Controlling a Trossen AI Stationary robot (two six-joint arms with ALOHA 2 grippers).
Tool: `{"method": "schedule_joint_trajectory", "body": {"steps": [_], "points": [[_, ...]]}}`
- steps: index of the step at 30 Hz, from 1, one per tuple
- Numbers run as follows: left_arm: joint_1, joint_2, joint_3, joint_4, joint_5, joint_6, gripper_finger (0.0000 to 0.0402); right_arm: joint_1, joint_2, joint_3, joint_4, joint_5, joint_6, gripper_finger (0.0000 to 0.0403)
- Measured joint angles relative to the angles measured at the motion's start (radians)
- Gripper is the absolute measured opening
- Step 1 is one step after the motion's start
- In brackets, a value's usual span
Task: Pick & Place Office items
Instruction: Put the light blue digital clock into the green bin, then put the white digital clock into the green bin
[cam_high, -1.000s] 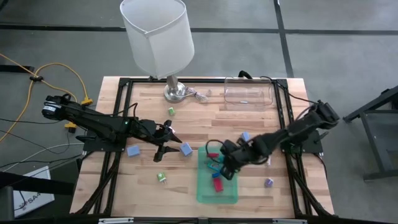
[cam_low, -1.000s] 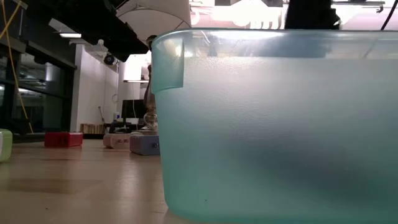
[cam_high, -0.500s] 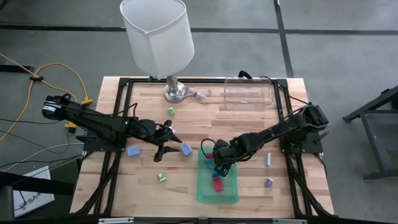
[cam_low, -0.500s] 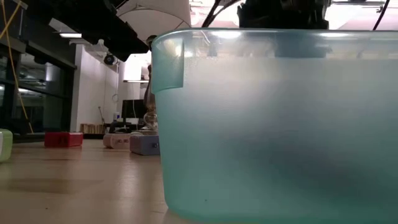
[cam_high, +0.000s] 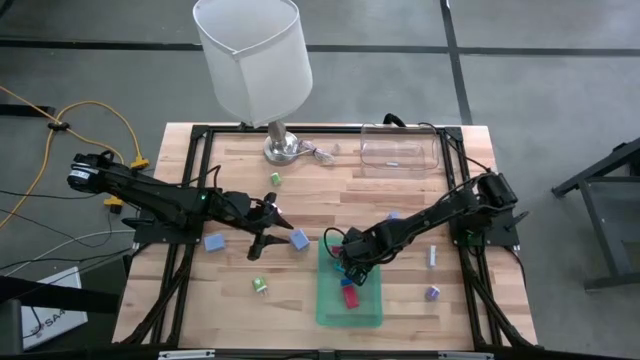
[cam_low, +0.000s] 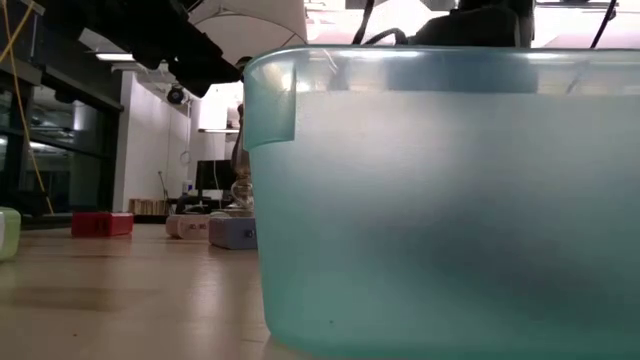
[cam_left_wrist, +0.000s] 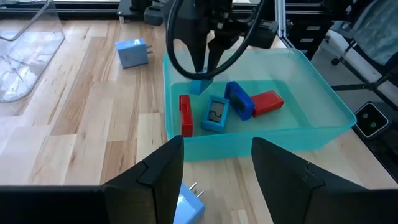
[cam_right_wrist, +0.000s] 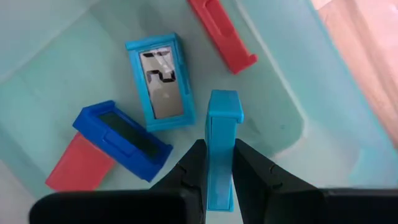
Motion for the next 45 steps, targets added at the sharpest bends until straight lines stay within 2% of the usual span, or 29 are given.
{"method": "schedule_joint_trajectory", "body": {"steps": [10, 23, 32, 41, 45], "points": [[0.000, 0.000, 0.000, 0.005, 0.000, 0.000, 0.0184, -0.007, -0.002, 0.000, 0.027, -0.002, -0.012, 0.0047], [0.000, 0.000, 0.000, 0.010, 0.000, 0.000, 0.0184, -0.007, -0.002, 0.000, 0.041, 0.000, -0.012, 0.0086], [0.000, 0.000, 0.000, 0.009, 0.000, 0.000, 0.0184, -0.008, -0.003, 0.000, 0.064, -0.001, -0.030, 0.0084], [0.000, 0.000, 0.000, 0.009, 0.000, 0.000, 0.0184, -0.046, -0.113, 0.000, 0.059, 0.007, -0.107, 0.0084], [0.000, 0.000, 0.000, 0.009, 0.000, 0.000, 0.0184, -0.054, -0.180, 0.000, -0.011, 0.008, -0.104, 0.0084]]}}
